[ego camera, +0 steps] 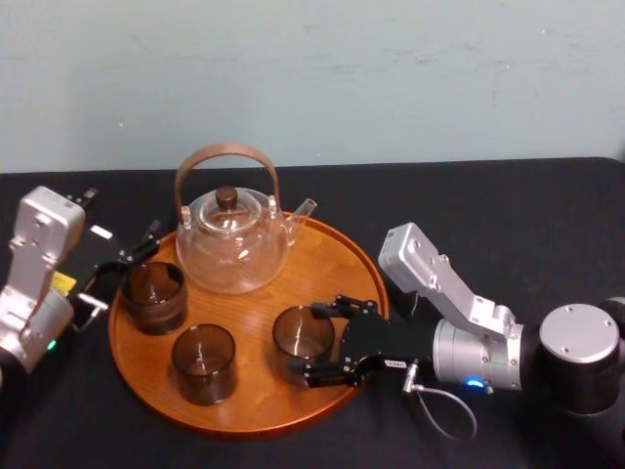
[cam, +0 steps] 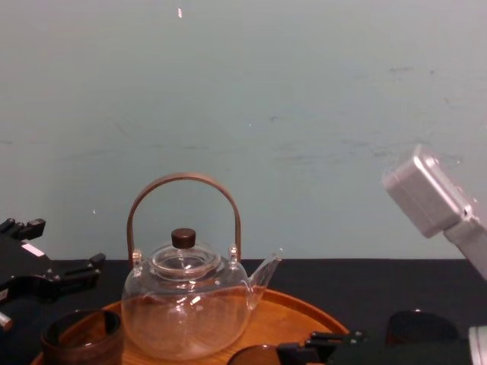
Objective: Pick up the glass from the table and place it on the tray.
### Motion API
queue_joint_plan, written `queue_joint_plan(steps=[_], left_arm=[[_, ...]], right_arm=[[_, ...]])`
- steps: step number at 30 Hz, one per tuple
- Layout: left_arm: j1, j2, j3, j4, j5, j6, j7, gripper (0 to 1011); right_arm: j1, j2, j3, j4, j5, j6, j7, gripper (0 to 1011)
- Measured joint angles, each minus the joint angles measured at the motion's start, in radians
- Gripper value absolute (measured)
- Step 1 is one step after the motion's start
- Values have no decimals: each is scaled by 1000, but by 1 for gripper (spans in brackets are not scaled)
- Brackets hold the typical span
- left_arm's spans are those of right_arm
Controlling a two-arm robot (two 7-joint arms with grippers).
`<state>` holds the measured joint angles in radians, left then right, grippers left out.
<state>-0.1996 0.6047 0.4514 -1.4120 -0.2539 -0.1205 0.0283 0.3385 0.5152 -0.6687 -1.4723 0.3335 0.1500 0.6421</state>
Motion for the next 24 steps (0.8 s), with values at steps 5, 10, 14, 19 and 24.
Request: queue_joint_plan(steps=[5,10,14,19,24], left_arm=[[0,0,0,0,0,0,0,1001],[0,0,0,0,0,0,0,1001],[0,0,0,0,0,0,0,1001],[0,0,0,0,0,0,0,1001],[0,0,0,0,0,0,0,1001]], right_arm=[[-1,-3,0,5,-3,-1,-2,899],[-3,-7,1,7,-7,0,-4,899],[-3,-8,1,8,-10,2,-4,899],[-3,-9,1,8,-15,5,-6,899],[-3,-9,1,8,-15,6,-6,899]])
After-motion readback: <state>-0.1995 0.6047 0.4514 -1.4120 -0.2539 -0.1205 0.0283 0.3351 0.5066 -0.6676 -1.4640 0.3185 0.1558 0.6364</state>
